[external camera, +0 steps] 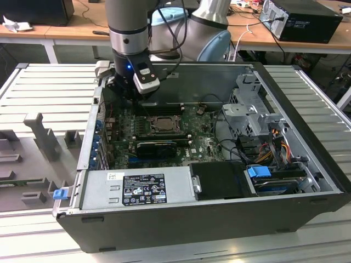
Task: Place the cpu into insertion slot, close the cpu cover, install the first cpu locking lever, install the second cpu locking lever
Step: 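Install the first cpu locking lever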
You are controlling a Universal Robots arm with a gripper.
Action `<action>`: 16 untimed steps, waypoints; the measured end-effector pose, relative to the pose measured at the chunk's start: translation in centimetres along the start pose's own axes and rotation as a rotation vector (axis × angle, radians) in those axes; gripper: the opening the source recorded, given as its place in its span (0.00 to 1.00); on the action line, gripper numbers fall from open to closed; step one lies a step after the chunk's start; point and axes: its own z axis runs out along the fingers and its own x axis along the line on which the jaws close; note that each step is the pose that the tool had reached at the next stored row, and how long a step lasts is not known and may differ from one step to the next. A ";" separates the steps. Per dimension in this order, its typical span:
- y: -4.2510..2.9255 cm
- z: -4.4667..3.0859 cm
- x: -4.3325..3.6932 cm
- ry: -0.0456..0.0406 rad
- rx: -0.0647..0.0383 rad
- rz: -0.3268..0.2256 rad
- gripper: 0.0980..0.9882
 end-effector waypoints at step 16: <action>1.47 0.15 -1.46 0.0006 0.000 -0.011 0.01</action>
